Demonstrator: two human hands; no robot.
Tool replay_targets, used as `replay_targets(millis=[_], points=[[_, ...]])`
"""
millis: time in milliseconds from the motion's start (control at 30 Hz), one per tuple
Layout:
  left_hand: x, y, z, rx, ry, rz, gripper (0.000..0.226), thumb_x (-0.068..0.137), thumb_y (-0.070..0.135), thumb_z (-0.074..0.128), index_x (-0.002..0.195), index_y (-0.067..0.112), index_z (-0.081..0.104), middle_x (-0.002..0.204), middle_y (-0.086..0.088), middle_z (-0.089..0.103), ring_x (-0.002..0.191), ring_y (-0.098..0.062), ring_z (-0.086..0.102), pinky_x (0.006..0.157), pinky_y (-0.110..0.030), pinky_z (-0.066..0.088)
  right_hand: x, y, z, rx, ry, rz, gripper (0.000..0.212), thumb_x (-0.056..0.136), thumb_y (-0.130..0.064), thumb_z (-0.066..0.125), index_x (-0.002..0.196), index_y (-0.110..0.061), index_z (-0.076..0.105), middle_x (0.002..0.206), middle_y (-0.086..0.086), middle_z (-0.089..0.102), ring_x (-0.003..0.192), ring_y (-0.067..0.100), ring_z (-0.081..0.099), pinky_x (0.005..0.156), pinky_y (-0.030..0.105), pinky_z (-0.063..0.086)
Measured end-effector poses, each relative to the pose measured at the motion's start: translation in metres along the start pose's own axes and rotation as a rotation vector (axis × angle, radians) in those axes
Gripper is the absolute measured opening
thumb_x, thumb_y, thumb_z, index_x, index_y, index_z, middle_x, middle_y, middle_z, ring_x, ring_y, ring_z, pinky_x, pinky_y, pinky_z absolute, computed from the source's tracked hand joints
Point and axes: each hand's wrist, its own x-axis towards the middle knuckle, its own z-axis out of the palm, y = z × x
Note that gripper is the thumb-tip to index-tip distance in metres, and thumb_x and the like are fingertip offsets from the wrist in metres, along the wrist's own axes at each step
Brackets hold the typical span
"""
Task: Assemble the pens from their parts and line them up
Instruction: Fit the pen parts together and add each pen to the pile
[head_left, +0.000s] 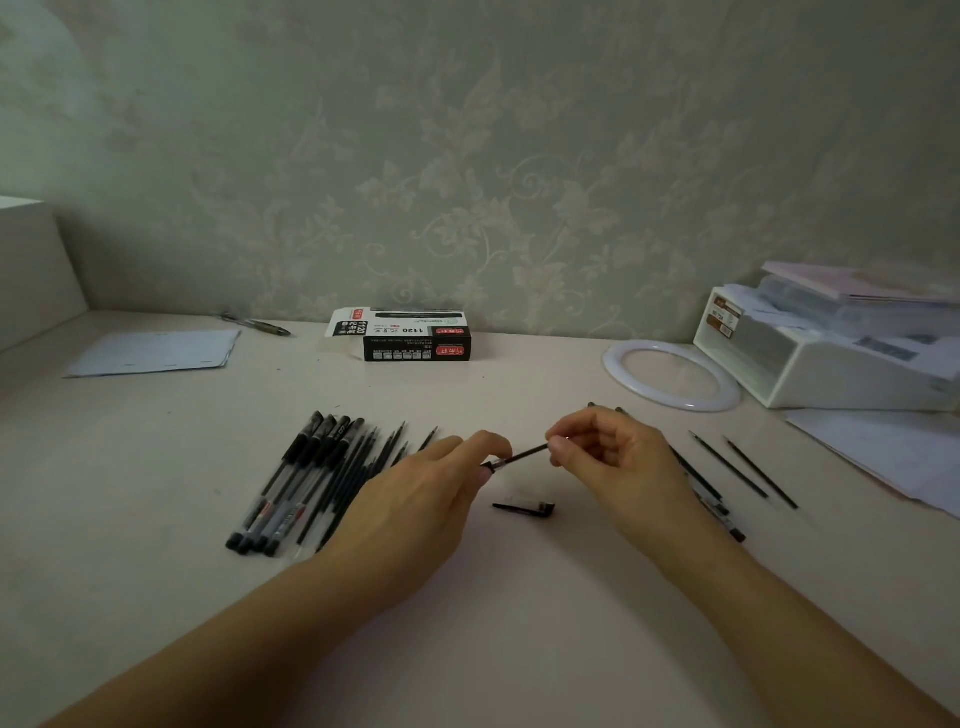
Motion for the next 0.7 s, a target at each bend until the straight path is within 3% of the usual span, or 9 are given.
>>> replay_targets(millis=[133,200,367,467,600,700], points=[[0.0,-0.001,-0.001,0.024,0.016,-0.019,0.023,0.101,0.033,0.033,0.121,0.044,0.04,0.103,0.012,0.057,0.083,-0.014,0.056,0.065,-0.04,0.05,0.004,0.002,-0.004,0.107,0.154,0.108,0.002,0.089,-0.016,0.07,0.088,-0.017,0.071,0.073,-0.004,0.073,0.063,-0.001,0.062,0.058,0.007,0.045],[0.0,-0.002,-0.002,0.021,0.037,-0.038,0.024,0.101,0.032,0.033,0.121,0.043,0.042,0.103,0.013,0.057,0.082,-0.013,0.056,0.064,-0.039,0.05,0.005,0.002,-0.009,-0.023,0.202,0.051,0.005,0.087,-0.016,0.072,0.084,-0.021,0.071,0.074,-0.005,0.072,0.067,0.003,0.065,0.06,0.01,0.048],[0.001,-0.001,-0.001,0.008,0.028,-0.053,0.024,0.101,0.031,0.034,0.12,0.044,0.043,0.102,0.014,0.057,0.079,-0.011,0.053,0.064,-0.037,0.05,-0.003,0.005,0.002,-0.499,-0.07,-0.15,0.013,0.081,-0.009,0.072,0.083,-0.021,0.074,0.074,-0.009,0.067,0.067,0.002,0.059,0.065,0.007,0.043],[0.001,0.0,0.0,-0.006,0.034,-0.045,0.024,0.101,0.032,0.034,0.121,0.044,0.042,0.103,0.013,0.057,0.082,-0.012,0.054,0.066,-0.038,0.05,-0.003,0.009,0.005,-0.613,-0.149,-0.185,0.015,0.084,-0.008,0.069,0.092,-0.019,0.076,0.082,-0.006,0.065,0.069,0.0,0.056,0.068,0.005,0.04],[0.002,-0.001,0.001,-0.062,0.049,-0.017,0.026,0.101,0.029,0.036,0.122,0.04,0.047,0.096,0.012,0.055,0.079,-0.012,0.052,0.067,-0.039,0.048,-0.002,0.007,0.004,-0.523,-0.04,-0.175,0.016,0.087,-0.014,0.069,0.1,-0.022,0.073,0.086,-0.008,0.065,0.075,0.005,0.059,0.071,0.009,0.044],[0.003,0.0,0.001,-0.134,0.068,0.009,0.029,0.101,0.024,0.039,0.125,0.034,0.05,0.092,0.009,0.054,0.079,-0.013,0.053,0.07,-0.04,0.047,-0.001,0.0,0.005,-0.136,0.007,-0.015,0.006,0.088,-0.024,0.071,0.092,-0.023,0.076,0.086,-0.007,0.074,0.077,0.001,0.066,0.071,0.011,0.05]])
